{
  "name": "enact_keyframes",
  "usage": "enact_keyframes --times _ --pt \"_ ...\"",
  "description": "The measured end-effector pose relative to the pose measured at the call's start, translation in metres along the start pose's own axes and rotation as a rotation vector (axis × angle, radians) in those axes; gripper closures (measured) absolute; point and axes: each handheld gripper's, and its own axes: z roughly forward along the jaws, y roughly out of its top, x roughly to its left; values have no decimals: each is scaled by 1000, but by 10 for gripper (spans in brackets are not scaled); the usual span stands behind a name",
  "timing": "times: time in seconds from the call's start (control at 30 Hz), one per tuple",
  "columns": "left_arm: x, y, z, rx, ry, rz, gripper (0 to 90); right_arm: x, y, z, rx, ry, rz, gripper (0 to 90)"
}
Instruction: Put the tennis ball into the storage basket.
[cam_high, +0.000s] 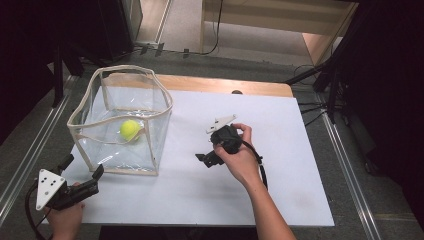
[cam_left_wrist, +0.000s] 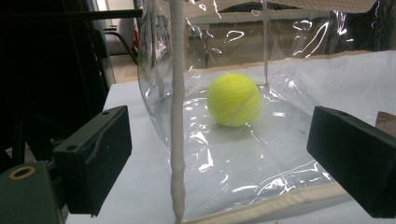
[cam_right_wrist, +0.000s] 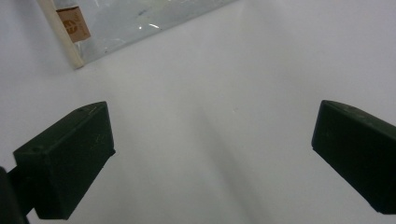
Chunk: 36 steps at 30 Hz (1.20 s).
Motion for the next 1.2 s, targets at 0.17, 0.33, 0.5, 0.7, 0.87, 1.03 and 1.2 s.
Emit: enact_keyframes --times 0.17,0.33,0.5,0.7,0.87,1.03,1.2 --pt "0 0 0 0 0 0 69 -2 -14 -3 -23 -5 29 0" --pt "0 0 0 -1 0 -1 69 -4 -25 -6 -40 -12 45 0" --pt "0 0 0 1 0 0 69 -6 -37 -9 -60 -19 68 0" --pt "0 0 0 1 0 0 69 -10 -58 -16 -100 -33 97 0" --pt "0 0 0 1 0 1 69 -14 -70 -20 -120 -41 116 0" --pt "-1 0 0 0 1 0 69 -17 -84 -25 -139 -55 146 0" --pt "-1 0 0 0 1 -1 69 -20 -100 -30 -153 -70 177 0"
